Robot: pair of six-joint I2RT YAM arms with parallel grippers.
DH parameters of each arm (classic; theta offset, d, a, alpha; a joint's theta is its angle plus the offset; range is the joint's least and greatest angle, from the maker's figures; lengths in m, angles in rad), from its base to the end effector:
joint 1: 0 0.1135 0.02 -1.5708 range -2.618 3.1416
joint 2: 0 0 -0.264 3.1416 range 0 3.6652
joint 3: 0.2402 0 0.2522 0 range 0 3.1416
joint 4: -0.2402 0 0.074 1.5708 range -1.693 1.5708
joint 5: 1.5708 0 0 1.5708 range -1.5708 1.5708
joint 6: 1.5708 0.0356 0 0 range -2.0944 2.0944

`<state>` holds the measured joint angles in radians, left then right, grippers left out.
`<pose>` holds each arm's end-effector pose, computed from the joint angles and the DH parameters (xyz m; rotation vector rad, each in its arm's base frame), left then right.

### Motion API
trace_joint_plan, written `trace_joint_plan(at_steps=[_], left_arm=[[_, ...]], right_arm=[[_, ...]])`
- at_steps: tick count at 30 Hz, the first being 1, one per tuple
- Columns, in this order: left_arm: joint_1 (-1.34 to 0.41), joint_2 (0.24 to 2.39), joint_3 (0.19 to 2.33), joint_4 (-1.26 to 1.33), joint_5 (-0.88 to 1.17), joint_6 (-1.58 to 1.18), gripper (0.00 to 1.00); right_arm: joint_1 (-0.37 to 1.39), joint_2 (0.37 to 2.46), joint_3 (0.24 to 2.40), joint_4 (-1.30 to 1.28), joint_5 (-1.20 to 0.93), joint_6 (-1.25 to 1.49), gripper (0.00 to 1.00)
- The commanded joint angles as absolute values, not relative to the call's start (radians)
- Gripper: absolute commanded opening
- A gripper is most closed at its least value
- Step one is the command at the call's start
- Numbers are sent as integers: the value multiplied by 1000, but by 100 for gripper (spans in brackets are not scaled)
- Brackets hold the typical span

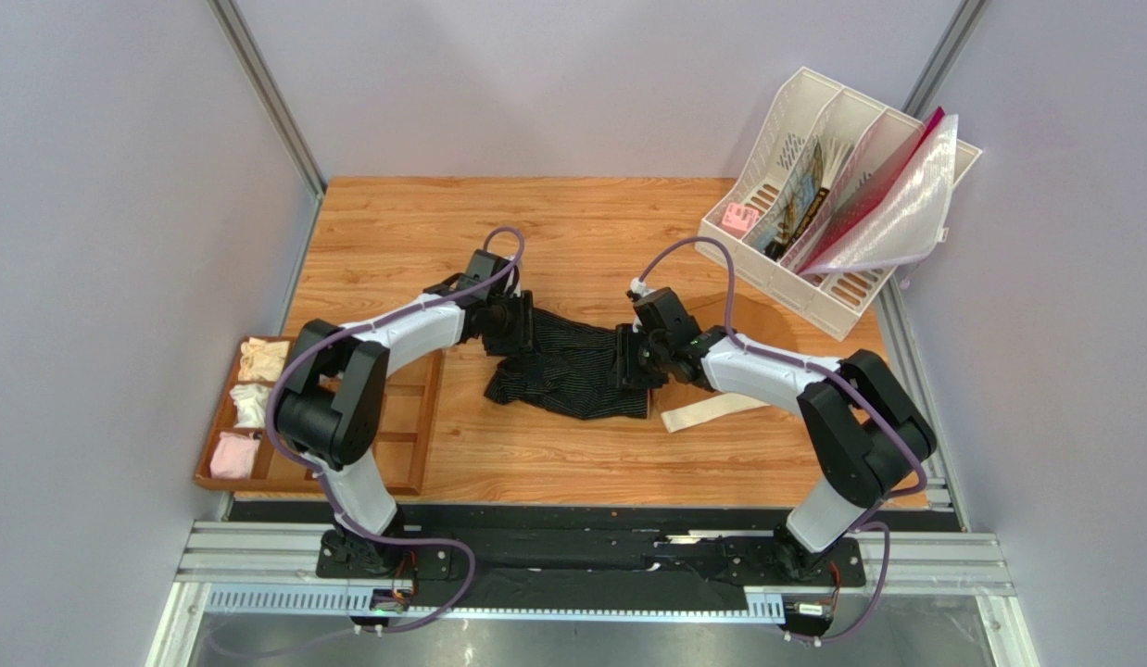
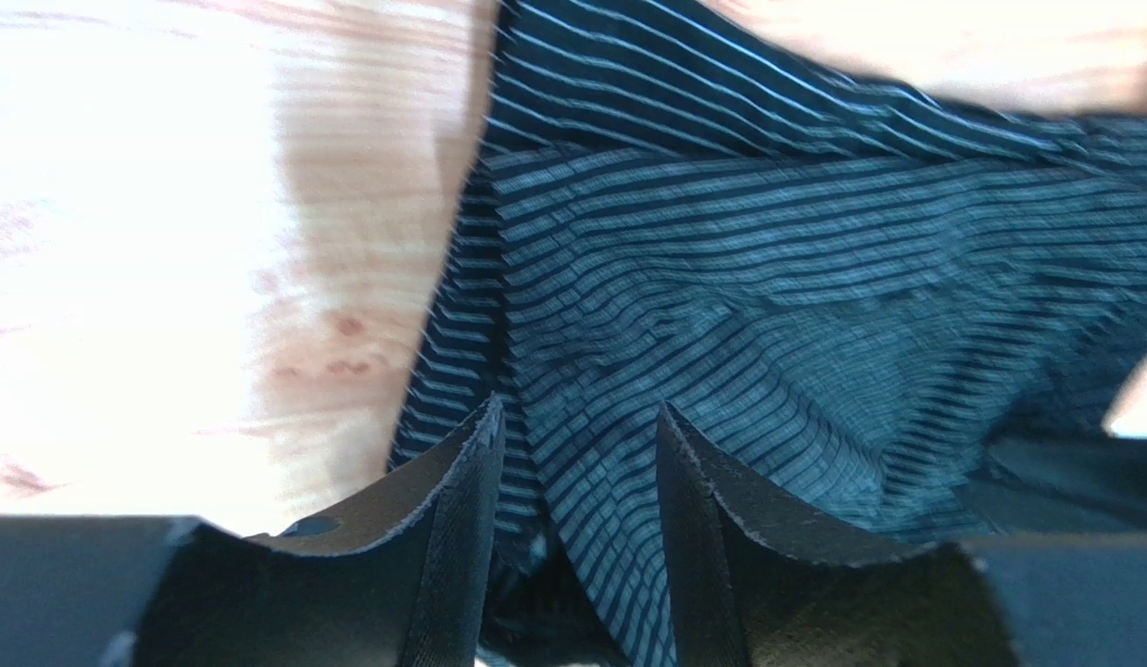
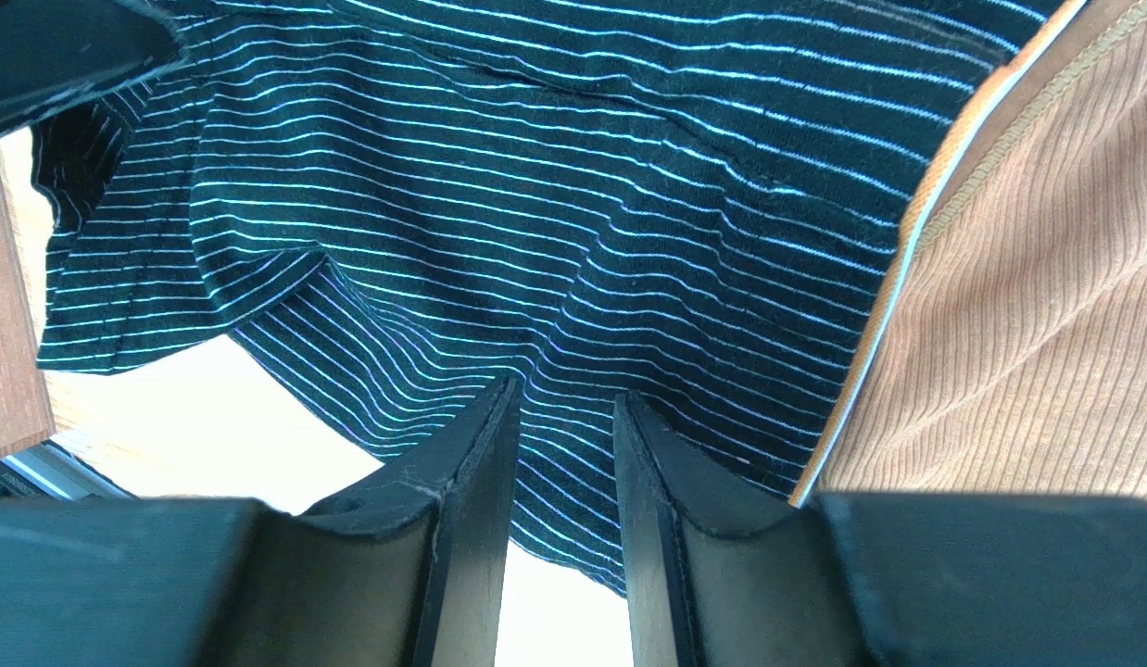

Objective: Roll the underwear
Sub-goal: Fold the underwear at the center of the board.

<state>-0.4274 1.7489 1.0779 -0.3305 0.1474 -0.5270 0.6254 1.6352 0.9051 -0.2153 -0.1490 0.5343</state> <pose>0.3207 -0.1518 0.1760 -0.0748 2.6520 -0.5304 0.2591 0.1936 0.1697 -0.1829 2.6217 0.6294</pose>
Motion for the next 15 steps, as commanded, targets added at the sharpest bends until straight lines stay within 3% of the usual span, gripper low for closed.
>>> trace_joint_plan(at_steps=[1, 15], left_arm=[[-423, 1766, 1149, -273, 84, -534, 48], [-417, 1888, 1258, -316, 12, -502, 41]], right_arm=[[624, 1634, 910, -169, -153, 545, 36], [623, 1632, 899, -181, -156, 541, 36]])
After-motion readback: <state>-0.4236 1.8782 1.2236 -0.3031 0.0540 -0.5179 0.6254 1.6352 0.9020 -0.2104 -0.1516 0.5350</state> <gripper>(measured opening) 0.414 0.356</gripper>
